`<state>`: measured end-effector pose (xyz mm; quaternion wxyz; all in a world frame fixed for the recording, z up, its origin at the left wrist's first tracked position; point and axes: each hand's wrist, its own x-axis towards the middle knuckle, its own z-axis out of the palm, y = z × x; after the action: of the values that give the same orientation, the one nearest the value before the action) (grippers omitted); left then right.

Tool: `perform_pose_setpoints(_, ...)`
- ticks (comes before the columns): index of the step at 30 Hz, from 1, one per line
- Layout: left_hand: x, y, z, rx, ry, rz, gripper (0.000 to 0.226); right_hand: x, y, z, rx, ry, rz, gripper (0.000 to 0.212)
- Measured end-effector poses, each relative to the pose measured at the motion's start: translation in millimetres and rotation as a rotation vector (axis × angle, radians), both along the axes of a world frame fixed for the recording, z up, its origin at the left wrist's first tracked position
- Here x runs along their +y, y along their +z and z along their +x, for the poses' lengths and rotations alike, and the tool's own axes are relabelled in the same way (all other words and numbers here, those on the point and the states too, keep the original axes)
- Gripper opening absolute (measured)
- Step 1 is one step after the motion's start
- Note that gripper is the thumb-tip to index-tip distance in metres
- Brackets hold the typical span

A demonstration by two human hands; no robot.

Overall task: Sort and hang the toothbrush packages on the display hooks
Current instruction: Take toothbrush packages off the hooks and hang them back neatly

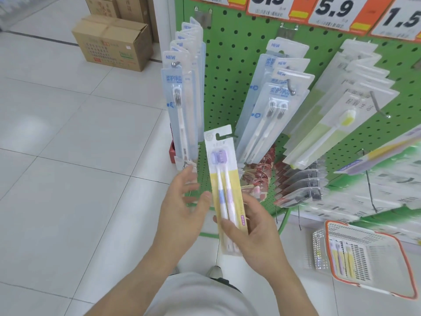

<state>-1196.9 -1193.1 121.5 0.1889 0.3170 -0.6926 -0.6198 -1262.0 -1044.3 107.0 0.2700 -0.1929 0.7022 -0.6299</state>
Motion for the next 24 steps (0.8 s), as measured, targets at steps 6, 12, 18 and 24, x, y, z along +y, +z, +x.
perform_pose_setpoints(6, 10.9, 16.1, -7.9, 0.163, -0.132, 0.193, 0.052, -2.5, -3.5, 12.5, 0.457, 0.082, 0.161, 0.071)
perform_pose_setpoints(12, 3.0, 14.5, -12.7, 0.139, -0.125, 0.295, 0.025, -0.6, -7.7, 19.1, 0.411, -0.027, 0.153, 0.065)
perform_pose_setpoints(18, -0.3, 9.2, -13.2, 0.055, -0.185, 0.336, 0.023, -0.5, -0.8, 4.0, 0.026, -0.220, 0.045, 0.048)
perform_pose_setpoints(24, -2.2, 9.5, -18.4, 0.043, -0.158, 0.180, 0.036, 7.0, 1.1, -6.0, -0.092, -0.113, -0.060, 0.021)
